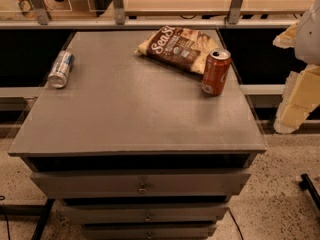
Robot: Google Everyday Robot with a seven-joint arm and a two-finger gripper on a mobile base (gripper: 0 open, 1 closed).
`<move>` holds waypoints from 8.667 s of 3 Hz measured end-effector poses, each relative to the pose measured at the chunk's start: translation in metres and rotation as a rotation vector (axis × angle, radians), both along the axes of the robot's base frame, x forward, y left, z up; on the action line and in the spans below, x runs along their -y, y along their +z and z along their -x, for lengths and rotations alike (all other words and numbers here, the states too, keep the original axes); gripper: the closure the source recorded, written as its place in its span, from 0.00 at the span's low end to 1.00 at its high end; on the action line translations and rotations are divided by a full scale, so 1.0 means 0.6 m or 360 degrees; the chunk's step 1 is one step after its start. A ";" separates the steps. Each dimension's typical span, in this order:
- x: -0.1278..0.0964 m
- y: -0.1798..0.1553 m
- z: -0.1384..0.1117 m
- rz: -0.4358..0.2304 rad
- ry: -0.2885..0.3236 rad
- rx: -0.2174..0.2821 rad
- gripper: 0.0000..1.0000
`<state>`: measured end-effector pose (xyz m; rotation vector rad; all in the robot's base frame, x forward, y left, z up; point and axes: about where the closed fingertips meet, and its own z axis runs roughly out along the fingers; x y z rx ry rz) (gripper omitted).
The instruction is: Place redbull can upright
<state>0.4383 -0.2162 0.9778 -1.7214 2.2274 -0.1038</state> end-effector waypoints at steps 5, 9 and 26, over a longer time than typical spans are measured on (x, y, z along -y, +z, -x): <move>-0.269 0.042 -0.221 -0.0487 -0.0040 -0.0202 0.00; -0.458 -0.041 -0.233 -0.0601 -0.0187 -0.0236 0.00; -0.814 -0.169 -0.479 -0.0398 -0.1732 -0.0230 0.00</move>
Offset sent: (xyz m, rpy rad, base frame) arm 0.0279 0.0263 -0.0006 0.0797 0.0237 0.0314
